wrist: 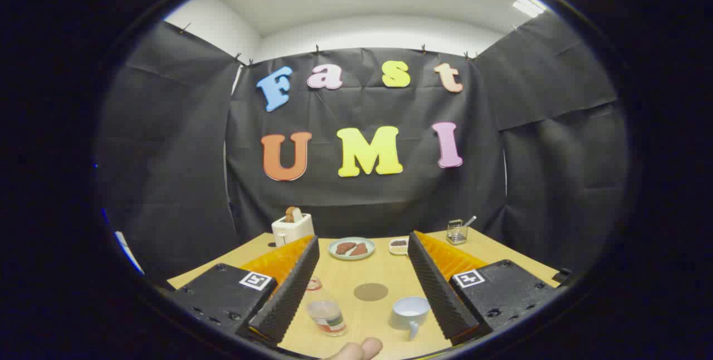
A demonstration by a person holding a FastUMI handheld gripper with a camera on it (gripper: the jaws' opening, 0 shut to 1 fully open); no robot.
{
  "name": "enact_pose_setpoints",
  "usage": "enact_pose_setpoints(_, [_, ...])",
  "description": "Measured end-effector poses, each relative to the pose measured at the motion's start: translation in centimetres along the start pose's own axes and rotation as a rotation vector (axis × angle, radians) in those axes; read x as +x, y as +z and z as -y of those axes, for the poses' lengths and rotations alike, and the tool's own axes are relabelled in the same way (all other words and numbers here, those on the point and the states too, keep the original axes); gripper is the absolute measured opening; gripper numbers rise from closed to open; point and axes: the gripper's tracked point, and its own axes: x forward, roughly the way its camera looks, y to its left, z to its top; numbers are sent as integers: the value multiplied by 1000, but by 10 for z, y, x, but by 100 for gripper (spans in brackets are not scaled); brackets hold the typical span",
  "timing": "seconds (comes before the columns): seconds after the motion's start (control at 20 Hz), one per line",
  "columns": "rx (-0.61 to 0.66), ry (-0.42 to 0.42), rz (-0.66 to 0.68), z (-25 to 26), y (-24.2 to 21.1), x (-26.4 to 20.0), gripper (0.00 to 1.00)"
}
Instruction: Take the bottle from table, then pour the juice into the cup, finally place the bottle on the coaster
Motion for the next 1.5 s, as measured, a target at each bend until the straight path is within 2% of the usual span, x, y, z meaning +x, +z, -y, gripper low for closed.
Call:
enact_pose_setpoints(0.7, [3, -8, 6, -5, 41, -13, 100])
enact_pose_setpoints(1.5, [-8, 2, 17, -22, 46, -23, 100])
